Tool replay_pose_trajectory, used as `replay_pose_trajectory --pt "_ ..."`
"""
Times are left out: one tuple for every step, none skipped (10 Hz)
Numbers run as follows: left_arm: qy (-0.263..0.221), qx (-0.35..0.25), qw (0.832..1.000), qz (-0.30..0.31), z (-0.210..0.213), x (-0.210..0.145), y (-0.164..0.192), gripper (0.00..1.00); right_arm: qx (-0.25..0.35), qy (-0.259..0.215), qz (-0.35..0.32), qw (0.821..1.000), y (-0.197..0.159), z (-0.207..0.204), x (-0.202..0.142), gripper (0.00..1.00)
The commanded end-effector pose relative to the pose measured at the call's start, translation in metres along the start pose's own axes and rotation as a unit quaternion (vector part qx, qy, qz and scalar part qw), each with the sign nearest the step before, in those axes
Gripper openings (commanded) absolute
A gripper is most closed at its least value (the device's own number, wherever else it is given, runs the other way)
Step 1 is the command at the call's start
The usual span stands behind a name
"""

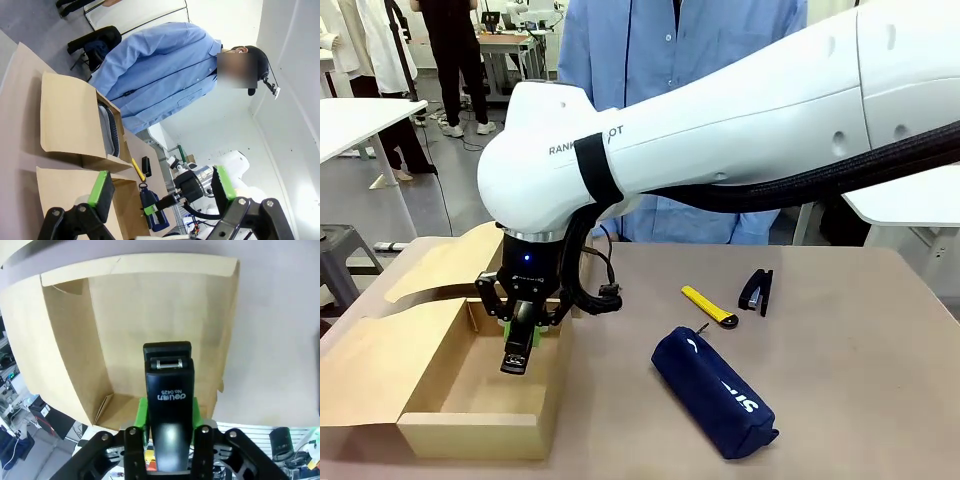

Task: Place items inside the box.
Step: Pick up a Pencil pouch or Stapler and place it inside the Mailer Box closest to the robot.

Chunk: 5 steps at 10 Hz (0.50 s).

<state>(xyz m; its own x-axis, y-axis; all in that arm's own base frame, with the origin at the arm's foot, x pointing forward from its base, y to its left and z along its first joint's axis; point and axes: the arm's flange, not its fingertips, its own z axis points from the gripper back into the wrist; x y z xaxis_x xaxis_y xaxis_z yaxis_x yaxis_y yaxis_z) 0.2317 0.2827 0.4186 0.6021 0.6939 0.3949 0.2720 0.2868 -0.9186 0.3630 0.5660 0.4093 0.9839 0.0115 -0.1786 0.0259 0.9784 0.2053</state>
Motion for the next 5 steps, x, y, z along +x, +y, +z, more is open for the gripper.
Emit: replay_pose_trajectory --pt "-0.006 -0.008 1.0 -0.012 -0.0014 0.0007 -0.0016 1.0 -0.007 -0.001 -0.018 1.0 0.0046 0.0038 0.0004 0.95" --pt "-0.006 -0.008 1.0 -0.012 -0.0014 0.0007 -0.0016 1.0 -0.01 0.004 -0.014 1.0 0.0053 0.0037 0.0012 1.0" --pt "-0.006 -0.008 1.0 -0.012 -0.0014 0.0007 -0.0016 1.0 -0.013 0.006 -0.014 1.0 0.0062 0.0039 0.0019 1.0" --pt "-0.006 -0.008 1.0 -0.012 -0.0014 0.0007 -0.0016 1.0 -0.014 0.008 -0.009 1.0 0.007 0.0043 0.0018 1.0" --pt "-0.006 -0.008 1.0 -0.012 -0.0014 0.0007 -0.0016 1.0 -0.014 0.009 -0.005 1.0 0.0081 0.0044 0.0017 1.0"
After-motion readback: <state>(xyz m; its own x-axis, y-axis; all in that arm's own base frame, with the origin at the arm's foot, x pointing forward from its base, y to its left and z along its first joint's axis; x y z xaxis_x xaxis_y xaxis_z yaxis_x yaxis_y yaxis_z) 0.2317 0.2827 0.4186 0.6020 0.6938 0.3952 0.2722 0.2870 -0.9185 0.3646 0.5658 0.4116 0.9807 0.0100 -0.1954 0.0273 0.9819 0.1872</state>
